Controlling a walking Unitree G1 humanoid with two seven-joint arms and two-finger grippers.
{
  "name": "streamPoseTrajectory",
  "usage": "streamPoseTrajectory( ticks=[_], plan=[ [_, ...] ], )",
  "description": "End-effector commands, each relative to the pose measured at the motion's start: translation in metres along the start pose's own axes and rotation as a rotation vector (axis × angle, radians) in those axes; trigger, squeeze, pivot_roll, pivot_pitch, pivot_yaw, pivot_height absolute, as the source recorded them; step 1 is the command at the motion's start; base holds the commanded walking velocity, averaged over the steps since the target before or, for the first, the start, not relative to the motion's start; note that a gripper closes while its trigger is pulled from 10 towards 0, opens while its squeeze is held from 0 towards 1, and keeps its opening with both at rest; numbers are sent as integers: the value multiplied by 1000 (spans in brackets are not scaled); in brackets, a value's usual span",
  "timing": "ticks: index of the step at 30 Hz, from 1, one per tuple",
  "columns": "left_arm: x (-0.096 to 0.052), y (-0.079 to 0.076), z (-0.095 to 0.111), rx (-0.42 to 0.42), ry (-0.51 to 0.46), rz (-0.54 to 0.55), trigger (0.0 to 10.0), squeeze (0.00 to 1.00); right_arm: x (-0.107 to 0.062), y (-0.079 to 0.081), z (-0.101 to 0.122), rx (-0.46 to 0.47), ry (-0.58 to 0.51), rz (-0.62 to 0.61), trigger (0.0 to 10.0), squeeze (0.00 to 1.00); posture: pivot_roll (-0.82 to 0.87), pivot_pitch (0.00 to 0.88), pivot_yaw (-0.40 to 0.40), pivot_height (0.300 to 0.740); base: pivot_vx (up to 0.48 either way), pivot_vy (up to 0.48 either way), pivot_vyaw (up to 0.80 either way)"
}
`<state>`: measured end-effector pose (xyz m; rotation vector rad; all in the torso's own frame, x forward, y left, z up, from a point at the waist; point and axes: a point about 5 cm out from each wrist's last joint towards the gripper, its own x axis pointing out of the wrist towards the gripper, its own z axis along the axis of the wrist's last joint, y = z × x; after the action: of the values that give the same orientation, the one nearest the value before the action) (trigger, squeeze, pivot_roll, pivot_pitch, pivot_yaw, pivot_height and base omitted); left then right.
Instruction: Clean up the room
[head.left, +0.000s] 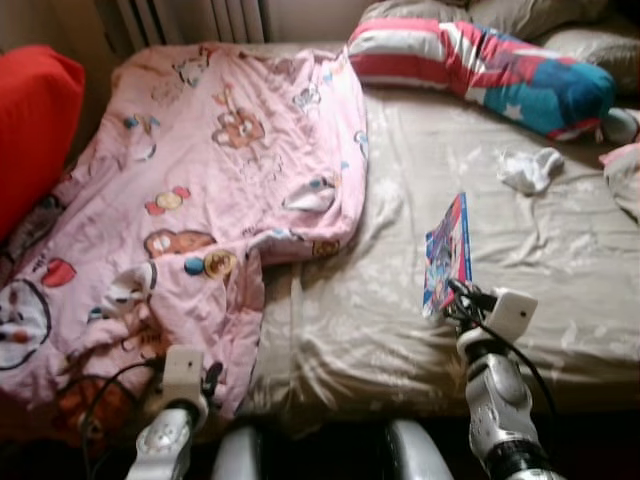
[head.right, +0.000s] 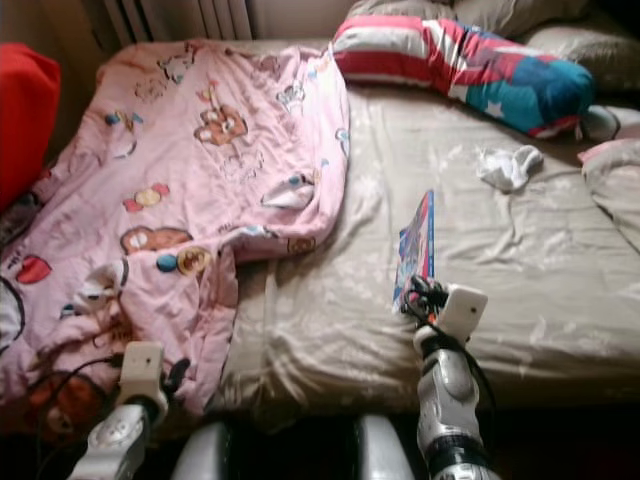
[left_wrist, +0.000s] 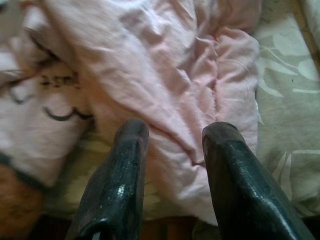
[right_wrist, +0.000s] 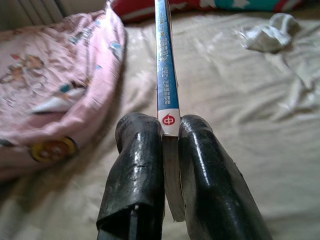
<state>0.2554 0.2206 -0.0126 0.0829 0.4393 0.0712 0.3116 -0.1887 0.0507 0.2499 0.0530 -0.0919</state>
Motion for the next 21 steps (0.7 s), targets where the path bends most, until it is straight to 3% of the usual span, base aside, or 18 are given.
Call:
streamPoseTrajectory(
  ticks=[1,10,14,21],
  plan=[
    [-2,5,-7,12,30,6,10000,0,6,7,16,-13,-78,28,10000,0,-42,46,18,711,0,0,0],
    [-1,15,-12,-20,74,56,10000,0,3,-3,13,-18,-62,-26,10000,0,-55,54,31,740,0,0,0],
    [1,8,-16,-30,108,41,10000,0,0,-8,9,-14,-36,-58,10000,0,-54,80,29,740,0,0,0],
    [1,-3,-20,-35,132,18,10000,0,-1,-4,6,-8,-27,-56,10000,0,-52,99,20,740,0,-40,0]
  ],
)
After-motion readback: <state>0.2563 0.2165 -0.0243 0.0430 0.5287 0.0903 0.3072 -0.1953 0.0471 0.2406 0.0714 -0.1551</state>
